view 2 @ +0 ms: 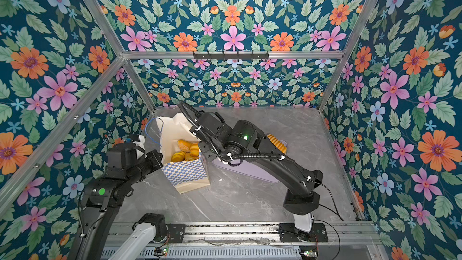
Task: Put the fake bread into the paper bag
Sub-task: 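Move the empty right tongs back over the tray to the ridged bun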
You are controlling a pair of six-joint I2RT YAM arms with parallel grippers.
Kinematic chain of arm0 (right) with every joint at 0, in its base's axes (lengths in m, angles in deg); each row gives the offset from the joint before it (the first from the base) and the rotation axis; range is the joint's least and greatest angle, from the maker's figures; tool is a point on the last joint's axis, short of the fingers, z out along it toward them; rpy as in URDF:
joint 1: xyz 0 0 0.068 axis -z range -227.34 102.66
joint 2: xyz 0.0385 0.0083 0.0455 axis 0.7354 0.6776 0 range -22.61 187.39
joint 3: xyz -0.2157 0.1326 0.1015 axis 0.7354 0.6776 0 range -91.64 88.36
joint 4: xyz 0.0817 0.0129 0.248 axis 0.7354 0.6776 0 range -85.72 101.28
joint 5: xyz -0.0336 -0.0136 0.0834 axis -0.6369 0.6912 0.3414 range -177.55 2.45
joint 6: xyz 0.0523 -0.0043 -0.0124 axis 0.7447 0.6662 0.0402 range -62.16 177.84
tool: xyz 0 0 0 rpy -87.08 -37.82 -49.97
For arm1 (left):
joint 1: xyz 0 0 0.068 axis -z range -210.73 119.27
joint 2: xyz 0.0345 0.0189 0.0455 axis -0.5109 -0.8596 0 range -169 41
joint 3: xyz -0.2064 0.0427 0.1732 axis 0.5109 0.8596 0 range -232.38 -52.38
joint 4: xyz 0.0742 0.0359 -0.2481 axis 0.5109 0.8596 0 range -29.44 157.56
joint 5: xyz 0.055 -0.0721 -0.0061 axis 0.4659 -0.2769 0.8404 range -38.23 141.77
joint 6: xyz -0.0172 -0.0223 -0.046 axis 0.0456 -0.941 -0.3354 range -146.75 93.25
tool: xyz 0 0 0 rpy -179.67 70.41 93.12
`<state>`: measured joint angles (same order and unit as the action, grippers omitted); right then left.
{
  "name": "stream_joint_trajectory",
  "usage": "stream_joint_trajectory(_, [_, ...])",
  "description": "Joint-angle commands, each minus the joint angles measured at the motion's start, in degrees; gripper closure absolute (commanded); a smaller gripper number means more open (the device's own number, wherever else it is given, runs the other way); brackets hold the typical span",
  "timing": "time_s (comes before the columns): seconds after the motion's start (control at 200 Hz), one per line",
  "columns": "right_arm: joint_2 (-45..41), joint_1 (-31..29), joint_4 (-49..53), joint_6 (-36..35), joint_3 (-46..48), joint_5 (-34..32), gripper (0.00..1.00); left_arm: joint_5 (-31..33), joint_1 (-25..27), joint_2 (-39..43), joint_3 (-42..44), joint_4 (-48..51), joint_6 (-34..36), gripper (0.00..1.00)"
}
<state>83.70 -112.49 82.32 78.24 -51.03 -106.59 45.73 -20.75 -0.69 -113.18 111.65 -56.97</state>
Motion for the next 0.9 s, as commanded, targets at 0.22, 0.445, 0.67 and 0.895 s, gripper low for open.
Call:
stream_joint_trajectory(0.22, [-8.9,4.6,-3.5,0.4,13.2,-3.2,0.48,0.0,0.0,0.0,-0.4,-0.3,-0.1,0.93])
stream_joint_trajectory(0.445, [-15.6,11.6,-4.1,2.4,25.8,-0.9,0.49,0.1,0.0,0.3,-0.4,-0.2,-0.1,0.93])
stream_joint_trajectory(0.67, [-19.2,20.7,-3.7,4.4,38.3,3.1,0.48,0.1,0.0,0.4,-0.3,-0.2,-0.1,0.93])
stream_joint_trajectory(0.895, [-21.4,26.9,-5.4,3.9,47.4,5.4,0.48,-0.2,0.0,0.1,0.1,-0.6,-0.1,0.93])
